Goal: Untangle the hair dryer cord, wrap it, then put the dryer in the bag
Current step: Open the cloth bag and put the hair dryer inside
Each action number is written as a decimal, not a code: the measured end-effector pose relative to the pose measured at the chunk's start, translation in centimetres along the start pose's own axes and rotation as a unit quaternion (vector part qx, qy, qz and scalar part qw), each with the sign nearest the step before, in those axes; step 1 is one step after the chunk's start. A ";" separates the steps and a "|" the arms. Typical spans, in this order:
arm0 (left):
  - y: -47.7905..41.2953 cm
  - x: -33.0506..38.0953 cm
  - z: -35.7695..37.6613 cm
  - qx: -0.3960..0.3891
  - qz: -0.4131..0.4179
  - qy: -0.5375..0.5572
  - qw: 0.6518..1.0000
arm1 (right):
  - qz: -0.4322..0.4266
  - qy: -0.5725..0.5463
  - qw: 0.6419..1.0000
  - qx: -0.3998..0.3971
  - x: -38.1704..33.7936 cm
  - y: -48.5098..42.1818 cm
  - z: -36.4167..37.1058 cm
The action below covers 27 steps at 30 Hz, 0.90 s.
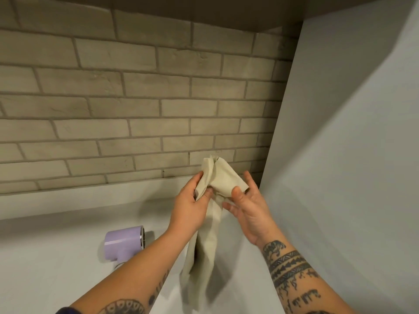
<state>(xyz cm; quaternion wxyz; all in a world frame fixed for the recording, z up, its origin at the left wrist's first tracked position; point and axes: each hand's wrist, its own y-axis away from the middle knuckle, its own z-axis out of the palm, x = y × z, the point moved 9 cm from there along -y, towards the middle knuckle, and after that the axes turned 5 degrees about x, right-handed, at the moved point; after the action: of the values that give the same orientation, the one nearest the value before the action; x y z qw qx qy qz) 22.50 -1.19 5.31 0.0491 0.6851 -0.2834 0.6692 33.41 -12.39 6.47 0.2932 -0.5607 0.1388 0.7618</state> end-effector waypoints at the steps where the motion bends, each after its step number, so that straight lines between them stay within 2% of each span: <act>1: 0.1 0.2 0.1 -0.001 -0.010 0.009 1.000 | -0.017 0.015 1.000 0.006 0.3 0.3 0.4; 6: 0.8 0.0 0.6 -0.066 -0.064 0.029 0.995 | -0.009 0.037 0.988 0.151 1.8 0.3 -0.8; 11: 0.3 -2.3 -1.6 -0.018 -0.186 0.165 0.968 | 0.006 0.027 0.984 0.174 1.4 -1.0 -2.9; 14: 0.1 -2.9 -2.4 -0.015 -0.231 0.229 0.946 | 0.013 0.054 0.981 0.187 0.5 -1.2 -3.5; 17: 0.4 -2.8 -1.9 -0.035 -0.260 0.303 0.916 | 0.014 0.172 0.960 0.222 -0.3 -1.2 -3.9; 19: 0.9 -2.3 -1.1 -0.056 -0.271 0.340 0.899 | 0.007 0.248 0.949 0.195 -0.3 -1.0 -2.9; 22: 1.8 -1.4 0.3 -0.093 -0.289 0.363 0.881 | 0.033 0.209 0.976 0.044 1.0 -0.2 1.3; 23: 2.1 -1.2 0.7 -0.101 -0.295 0.363 0.878 | 0.034 0.187 0.982 0.021 1.2 0.1 2.3; 27: 2.5 -0.8 1.1 -0.111 -0.309 0.362 0.873 | -0.004 0.138 0.988 0.074 1.1 0.4 1.7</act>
<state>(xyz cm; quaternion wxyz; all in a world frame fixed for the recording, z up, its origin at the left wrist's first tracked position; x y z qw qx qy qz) 22.39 -3.51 3.69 0.4283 0.4377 -0.0926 0.7851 31.68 -11.47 5.98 0.3147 -0.6374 0.2319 0.6640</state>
